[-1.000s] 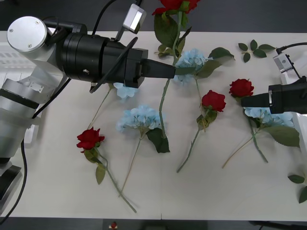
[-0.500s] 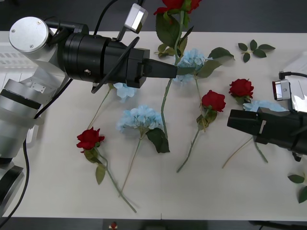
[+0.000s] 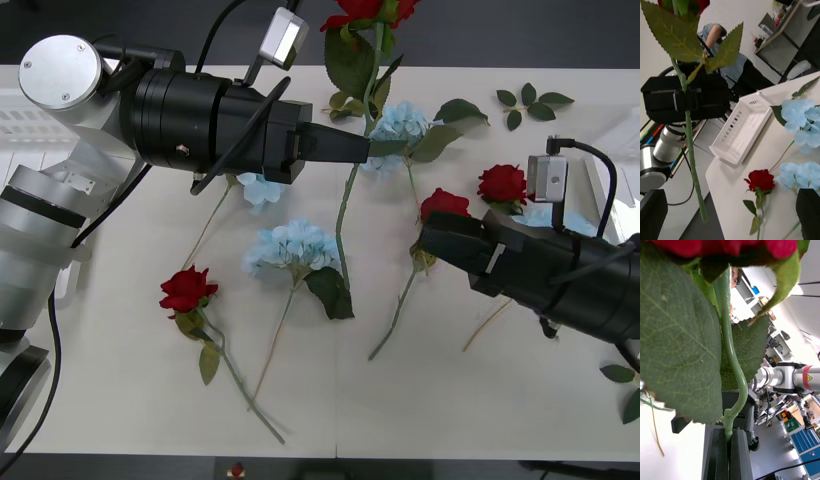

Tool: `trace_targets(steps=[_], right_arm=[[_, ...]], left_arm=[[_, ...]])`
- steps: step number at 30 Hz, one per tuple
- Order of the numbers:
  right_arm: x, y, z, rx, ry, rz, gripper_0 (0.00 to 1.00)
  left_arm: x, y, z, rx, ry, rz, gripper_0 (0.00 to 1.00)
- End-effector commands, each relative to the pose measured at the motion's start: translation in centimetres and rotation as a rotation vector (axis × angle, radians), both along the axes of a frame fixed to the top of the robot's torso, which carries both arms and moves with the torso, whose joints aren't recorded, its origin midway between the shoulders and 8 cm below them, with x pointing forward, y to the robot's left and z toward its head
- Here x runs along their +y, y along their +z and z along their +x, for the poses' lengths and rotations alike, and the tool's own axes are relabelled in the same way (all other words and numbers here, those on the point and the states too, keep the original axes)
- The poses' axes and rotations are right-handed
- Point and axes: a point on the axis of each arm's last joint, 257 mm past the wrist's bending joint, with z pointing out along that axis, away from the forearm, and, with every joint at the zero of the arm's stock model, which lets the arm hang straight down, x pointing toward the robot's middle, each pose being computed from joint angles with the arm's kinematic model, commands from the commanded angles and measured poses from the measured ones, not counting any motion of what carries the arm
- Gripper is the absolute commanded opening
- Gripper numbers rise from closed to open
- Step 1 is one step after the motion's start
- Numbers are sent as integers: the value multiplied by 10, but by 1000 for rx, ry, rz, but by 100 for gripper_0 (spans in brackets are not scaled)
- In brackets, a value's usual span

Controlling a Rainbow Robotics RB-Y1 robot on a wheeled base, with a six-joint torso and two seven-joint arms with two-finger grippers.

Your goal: Put the red flowers into the right box and the blue flowers into the left box

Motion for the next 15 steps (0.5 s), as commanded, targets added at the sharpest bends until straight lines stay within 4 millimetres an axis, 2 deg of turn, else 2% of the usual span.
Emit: trace_targets(steps=[1,15], right_arm=[[31,22,-16,-22,12,51,100],[83,28,-20,44,-37,127,100]], left_arm=[[-2,26,-1,-71,-10,-37,0],[-2,26,-1,-71,-10,-37,0]])
